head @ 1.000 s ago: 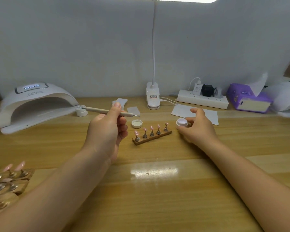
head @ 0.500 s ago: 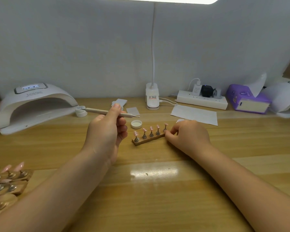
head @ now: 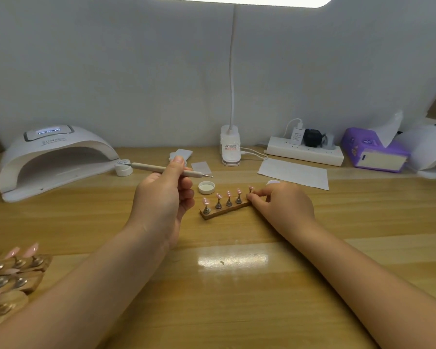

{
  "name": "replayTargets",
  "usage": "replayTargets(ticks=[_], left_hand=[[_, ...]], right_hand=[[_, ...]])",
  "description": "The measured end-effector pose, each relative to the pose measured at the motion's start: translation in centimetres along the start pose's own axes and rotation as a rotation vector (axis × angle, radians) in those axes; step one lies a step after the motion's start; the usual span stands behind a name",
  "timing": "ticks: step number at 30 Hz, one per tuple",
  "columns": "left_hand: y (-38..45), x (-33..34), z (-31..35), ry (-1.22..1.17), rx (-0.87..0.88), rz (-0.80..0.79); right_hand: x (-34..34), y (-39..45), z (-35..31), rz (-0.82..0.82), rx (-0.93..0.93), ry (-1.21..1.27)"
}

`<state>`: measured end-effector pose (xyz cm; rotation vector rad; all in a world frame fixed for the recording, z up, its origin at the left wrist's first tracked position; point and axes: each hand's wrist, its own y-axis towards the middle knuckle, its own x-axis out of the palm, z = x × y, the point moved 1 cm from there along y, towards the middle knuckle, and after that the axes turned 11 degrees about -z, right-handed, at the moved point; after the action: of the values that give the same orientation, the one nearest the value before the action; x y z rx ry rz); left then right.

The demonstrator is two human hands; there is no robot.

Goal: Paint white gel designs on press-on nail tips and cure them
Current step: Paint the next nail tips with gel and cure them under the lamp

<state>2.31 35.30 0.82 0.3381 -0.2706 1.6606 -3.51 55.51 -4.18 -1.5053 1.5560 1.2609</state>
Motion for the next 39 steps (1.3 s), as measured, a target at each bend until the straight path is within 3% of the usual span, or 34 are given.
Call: replayTargets(ticks=[6, 18, 24, 32, 39], left_hand=[[0.0, 0.1, 0.0, 0.0, -0.001, -0.004], [-0.1, 0.1, 0.0, -0.001, -0.007, -0.005], [-0.2, 0.2, 0.1, 0.008, 0.024, -0.016], [-0.8, 0.5, 1.1, 0.162, 0.281, -0.058], [-2.3, 1.2, 1.5, 0.399, 0.605, -0.079]], right_hand=[[0.0, 0.4, 0.3, -0.042, -0.017, 0.084], [-0.2, 0.0, -0.2, -0.024, -0.085, -0.015], [-0.7, -0.9, -1.1, 0.135, -0.226, 0.138], [-2.3, -1.9, -4.3, 0.177, -0.367, 0.526], [-3.2, -2.9, -6.3, 0.155, -0.462, 0.661]])
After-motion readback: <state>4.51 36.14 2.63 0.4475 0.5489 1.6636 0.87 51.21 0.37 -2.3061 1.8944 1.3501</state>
